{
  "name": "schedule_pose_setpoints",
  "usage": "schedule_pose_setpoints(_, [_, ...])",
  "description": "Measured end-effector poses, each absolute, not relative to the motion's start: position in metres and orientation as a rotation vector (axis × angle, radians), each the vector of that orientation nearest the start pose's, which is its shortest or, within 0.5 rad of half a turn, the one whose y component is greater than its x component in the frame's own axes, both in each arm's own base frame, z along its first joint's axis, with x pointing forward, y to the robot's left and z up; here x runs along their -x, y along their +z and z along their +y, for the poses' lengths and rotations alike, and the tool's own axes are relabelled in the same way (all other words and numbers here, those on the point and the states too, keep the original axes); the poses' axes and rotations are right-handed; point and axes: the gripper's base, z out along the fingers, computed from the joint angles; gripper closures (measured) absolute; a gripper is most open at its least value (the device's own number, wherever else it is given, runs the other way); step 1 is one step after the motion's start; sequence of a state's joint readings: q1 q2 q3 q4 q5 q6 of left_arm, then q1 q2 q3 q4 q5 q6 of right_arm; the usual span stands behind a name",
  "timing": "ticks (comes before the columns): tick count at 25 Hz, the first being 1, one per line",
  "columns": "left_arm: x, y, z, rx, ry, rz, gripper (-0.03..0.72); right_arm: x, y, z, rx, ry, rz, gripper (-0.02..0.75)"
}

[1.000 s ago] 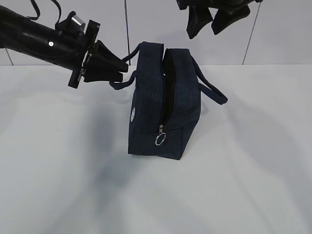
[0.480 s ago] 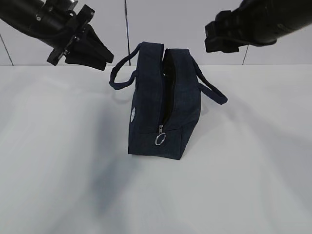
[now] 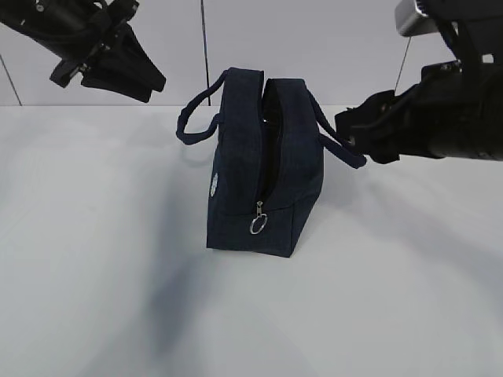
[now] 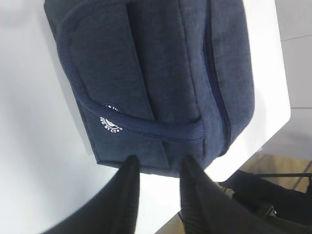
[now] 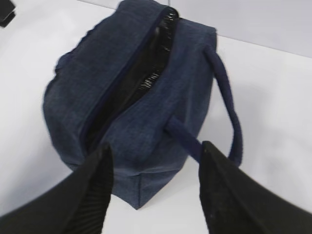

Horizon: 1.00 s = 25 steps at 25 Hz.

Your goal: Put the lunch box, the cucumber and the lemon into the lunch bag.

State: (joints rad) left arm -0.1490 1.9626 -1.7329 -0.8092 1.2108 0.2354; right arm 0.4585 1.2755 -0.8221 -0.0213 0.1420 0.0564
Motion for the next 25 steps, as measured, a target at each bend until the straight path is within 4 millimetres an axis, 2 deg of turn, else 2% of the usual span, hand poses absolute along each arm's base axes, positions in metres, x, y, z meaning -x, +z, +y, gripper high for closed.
schedule_pose_setpoints(6, [-0.390,0.320,-0.116,-0.252,-0.999,2.659,0.485,-0.236,0.276,0.126,0.460,0.327,2.032,0.384])
schedule_pose_setpoints(14, [-0.371,0.348,-0.107,-0.278,-0.852,2.645,0.486,-0.220,0.252,0.135,0.526,0.365,2.026,0.390])
schedule_pose_setpoints(20, [-0.357,0.361,-0.120,-0.358,-0.819,2.626,0.486,-0.206,0.238,0.143,0.555,0.423,1.985,0.391])
schedule_pose_setpoints(25, [-0.353,0.360,-0.131,-0.397,-0.826,2.631,0.486,-0.194,0.224,0.146,0.601,0.445,1.962,0.391])
